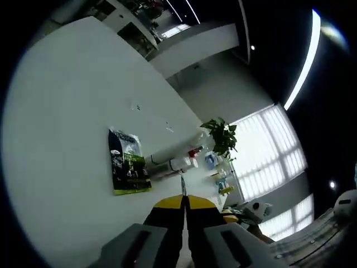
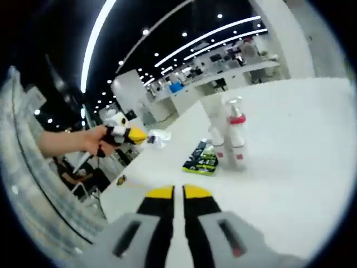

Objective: Arrange the skincare products in the storage area until every visible bottle or jar stands upright without overlapping.

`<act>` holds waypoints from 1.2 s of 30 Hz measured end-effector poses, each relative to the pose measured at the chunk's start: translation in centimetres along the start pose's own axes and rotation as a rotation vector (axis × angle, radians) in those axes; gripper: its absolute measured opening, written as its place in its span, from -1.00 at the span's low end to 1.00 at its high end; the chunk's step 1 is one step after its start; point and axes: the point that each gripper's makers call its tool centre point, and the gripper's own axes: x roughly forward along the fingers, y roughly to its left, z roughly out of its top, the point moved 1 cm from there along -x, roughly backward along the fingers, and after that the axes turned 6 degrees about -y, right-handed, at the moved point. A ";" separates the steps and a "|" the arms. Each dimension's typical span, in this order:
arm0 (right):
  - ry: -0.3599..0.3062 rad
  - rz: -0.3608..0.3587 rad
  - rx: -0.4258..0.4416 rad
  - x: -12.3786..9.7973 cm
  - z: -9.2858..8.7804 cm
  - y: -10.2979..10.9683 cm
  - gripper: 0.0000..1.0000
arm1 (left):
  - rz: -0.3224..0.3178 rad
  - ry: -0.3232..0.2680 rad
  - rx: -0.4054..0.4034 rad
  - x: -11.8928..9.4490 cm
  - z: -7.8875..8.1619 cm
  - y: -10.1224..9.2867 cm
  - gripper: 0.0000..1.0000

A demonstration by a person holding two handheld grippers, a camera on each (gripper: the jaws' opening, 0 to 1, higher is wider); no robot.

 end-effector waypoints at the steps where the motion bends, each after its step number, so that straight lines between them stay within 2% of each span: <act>1: -0.015 -0.013 0.060 0.4 0.3 -0.3 -0.91 | 0.005 0.001 0.000 0.1 0.4 0.3 -0.99; 3: -0.022 0.026 0.036 0.7 0.5 -0.1 -0.84 | 0.021 0.004 0.005 0.3 1.0 1.0 -0.99; 5: 0.004 0.002 -0.008 0.9 0.2 -0.4 -0.77 | 0.032 0.006 0.011 0.5 1.6 1.6 -0.99; 8: 0.026 0.004 -0.042 1.3 -0.1 -0.3 -0.70 | 0.049 0.012 0.009 0.7 2.6 2.6 -0.99; 10: 0.034 0.005 -0.052 1.5 -0.2 -0.2 -0.61 | 0.077 0.024 0.021 0.9 3.3 3.6 -0.99; 15: 0.052 0.000 -0.074 2.2 -0.3 -0.6 -0.60 | 0.128 0.049 0.045 1.3 4.9 5.8 -0.99; 19: 0.050 -0.001 -0.082 2.6 0.1 -0.8 -0.50 | 0.150 0.069 0.052 1.7 5.4 7.1 -0.99; 28: 0.080 -0.018 -0.083 3.4 -0.2 -1.9 -0.49 | 0.193 0.094 0.045 2.9 7.1 10.2 -0.99; 36: 0.100 -0.036 -0.088 3.6 -0.4 -2.4 -0.49 | 0.244 0.110 0.037 3.6 7.9 12.7 -0.99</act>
